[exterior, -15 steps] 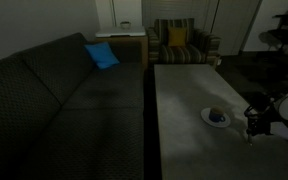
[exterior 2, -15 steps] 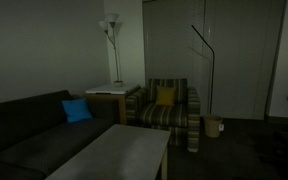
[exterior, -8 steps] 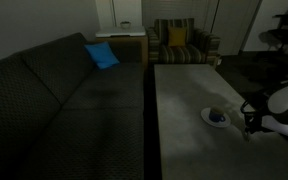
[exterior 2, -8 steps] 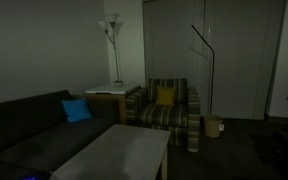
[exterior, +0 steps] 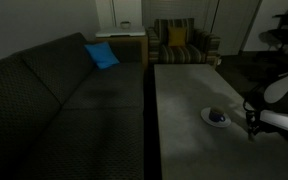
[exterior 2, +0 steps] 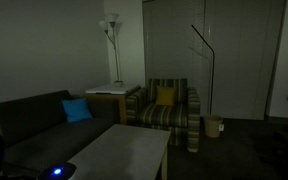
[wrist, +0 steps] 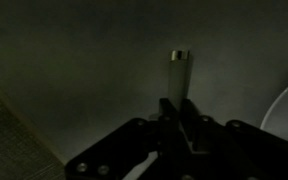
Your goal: Move the spoon to the right
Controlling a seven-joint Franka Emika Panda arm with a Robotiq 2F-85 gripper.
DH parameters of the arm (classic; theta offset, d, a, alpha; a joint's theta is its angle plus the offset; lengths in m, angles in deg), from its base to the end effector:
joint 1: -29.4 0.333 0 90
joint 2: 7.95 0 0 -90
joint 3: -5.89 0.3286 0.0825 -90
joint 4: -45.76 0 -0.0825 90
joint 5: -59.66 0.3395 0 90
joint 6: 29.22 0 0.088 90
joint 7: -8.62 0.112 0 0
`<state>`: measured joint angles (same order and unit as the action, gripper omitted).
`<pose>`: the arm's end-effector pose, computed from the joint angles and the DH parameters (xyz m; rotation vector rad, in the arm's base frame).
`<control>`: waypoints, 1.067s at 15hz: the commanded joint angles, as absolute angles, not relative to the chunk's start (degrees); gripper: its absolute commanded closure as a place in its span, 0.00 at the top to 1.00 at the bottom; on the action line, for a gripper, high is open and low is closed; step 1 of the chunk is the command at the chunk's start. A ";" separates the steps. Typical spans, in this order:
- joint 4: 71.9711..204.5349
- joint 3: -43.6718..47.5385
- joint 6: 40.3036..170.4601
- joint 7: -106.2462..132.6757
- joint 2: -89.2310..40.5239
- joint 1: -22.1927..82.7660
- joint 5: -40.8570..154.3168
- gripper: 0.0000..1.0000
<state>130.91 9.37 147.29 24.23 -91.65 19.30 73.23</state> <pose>0.5754 -0.0895 -0.1300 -2.8649 1.0160 -0.1844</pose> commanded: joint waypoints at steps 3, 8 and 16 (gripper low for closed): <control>131.73 10.88 150.11 25.95 -92.31 19.44 77.11 0.04; 133.23 14.39 156.70 26.34 -92.07 18.44 79.38 0.04; 132.86 13.03 158.37 27.95 -92.43 21.57 79.72 0.04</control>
